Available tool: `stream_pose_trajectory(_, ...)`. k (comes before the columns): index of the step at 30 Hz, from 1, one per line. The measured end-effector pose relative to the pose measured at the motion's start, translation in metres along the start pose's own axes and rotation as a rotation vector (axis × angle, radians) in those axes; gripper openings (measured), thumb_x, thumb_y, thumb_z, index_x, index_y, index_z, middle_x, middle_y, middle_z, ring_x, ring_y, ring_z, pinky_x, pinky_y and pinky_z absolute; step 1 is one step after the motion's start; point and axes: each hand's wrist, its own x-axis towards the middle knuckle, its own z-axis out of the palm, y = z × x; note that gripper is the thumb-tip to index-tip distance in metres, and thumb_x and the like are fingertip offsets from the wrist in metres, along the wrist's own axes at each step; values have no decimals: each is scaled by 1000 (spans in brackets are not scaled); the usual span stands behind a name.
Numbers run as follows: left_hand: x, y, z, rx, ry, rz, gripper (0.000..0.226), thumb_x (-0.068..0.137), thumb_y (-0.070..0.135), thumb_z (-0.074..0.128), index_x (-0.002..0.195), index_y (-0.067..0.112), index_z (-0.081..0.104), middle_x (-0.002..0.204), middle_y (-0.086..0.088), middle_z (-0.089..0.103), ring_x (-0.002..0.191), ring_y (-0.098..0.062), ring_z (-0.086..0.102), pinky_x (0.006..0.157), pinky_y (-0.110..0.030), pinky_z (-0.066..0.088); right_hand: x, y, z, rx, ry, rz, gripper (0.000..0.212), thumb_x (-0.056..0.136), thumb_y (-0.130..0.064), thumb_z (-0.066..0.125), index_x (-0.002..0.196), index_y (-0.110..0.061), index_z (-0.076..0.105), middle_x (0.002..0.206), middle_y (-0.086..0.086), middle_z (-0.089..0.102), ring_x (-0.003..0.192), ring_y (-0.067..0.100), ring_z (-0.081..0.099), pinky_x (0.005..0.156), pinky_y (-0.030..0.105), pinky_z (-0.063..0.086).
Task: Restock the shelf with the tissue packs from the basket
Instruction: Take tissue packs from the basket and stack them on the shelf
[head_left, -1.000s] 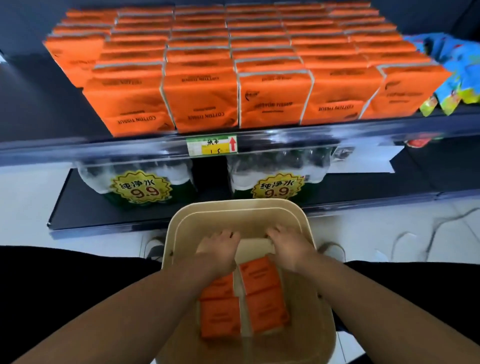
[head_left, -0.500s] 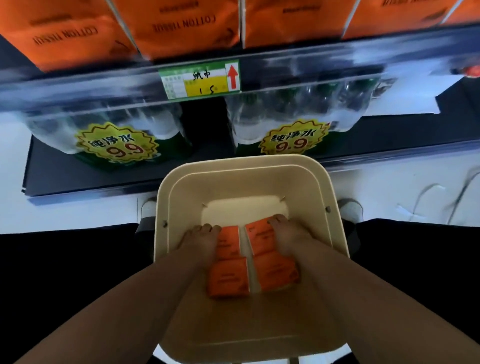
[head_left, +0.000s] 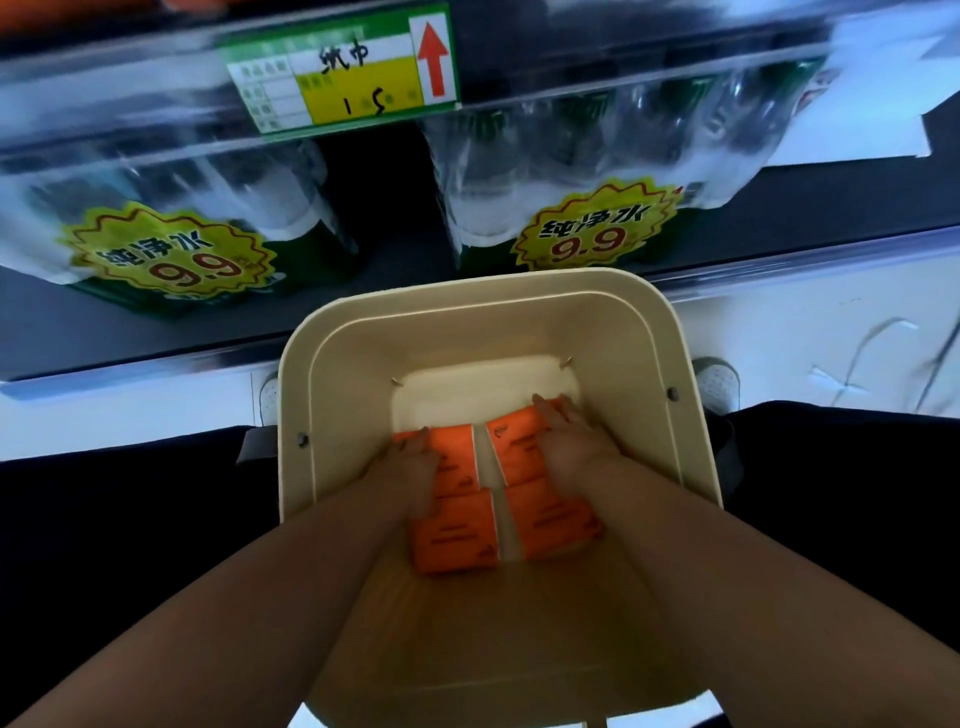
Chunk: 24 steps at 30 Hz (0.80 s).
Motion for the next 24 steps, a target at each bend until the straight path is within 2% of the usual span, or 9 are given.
stream_pose_trajectory(3,-1,-4,9,-124,79,-9,61,89,38,59,146,28,40,158,-8,23,146,-32,18,117,-48,22,4,1,4,-4,-34,-17,53,91,-14,50,142,-23,42,162,-6,-15,149,24,-11,117,52,16)
stream_pose_trajectory(6,6,-8,8,-126,70,3,55,86,33,56,138,21,47,159,-10,23,150,-31,7,119,-42,19,5,3,7,-5,6,-36,55,88,-14,54,141,-20,41,162,-5,-11,149,25,-8,116,53,17)
stream_pose_trajectory(8,9,-6,1,-78,34,-4,47,85,27,55,132,20,53,162,-13,14,150,-29,4,119,-39,18,4,4,5,10,24,-30,53,86,-12,55,138,-18,43,162,-6,-10,149,25,-6,115,54,19)
stream_pose_trajectory(11,10,3,-4,-10,28,-9,49,88,27,54,137,20,52,163,-10,4,149,-26,11,119,-40,20,5,5,4,44,6,-17,51,85,-12,54,135,-18,46,162,-7,-11,149,25,-7,116,53,18)
stream_pose_trajectory(14,6,8,-8,2,71,-32,47,88,24,53,135,18,53,159,-8,18,146,-25,22,117,-39,24,5,5,4,46,20,-14,52,85,-13,54,136,-17,43,162,-3,-1,149,26,-5,116,52,16)
stream_pose_trajectory(17,1,15,-15,-23,169,-56,37,85,18,54,123,18,53,140,-6,39,129,-27,44,109,-40,34,2,-1,-1,27,105,-3,58,85,-11,53,140,-12,35,153,6,19,145,29,12,113,46,24)
stream_pose_trajectory(20,0,22,-19,-40,243,-88,47,84,19,61,127,18,41,130,-4,42,124,-27,47,105,-42,33,1,-6,-6,38,203,-21,52,82,-8,53,131,-15,36,138,10,32,130,33,31,102,43,33)
stream_pose_trajectory(24,0,24,-21,-63,251,-105,71,83,19,67,144,18,31,139,-7,37,129,-29,39,105,-40,33,0,-11,-12,-5,185,-23,63,82,-12,58,140,-17,34,137,11,31,127,35,33,102,45,32)
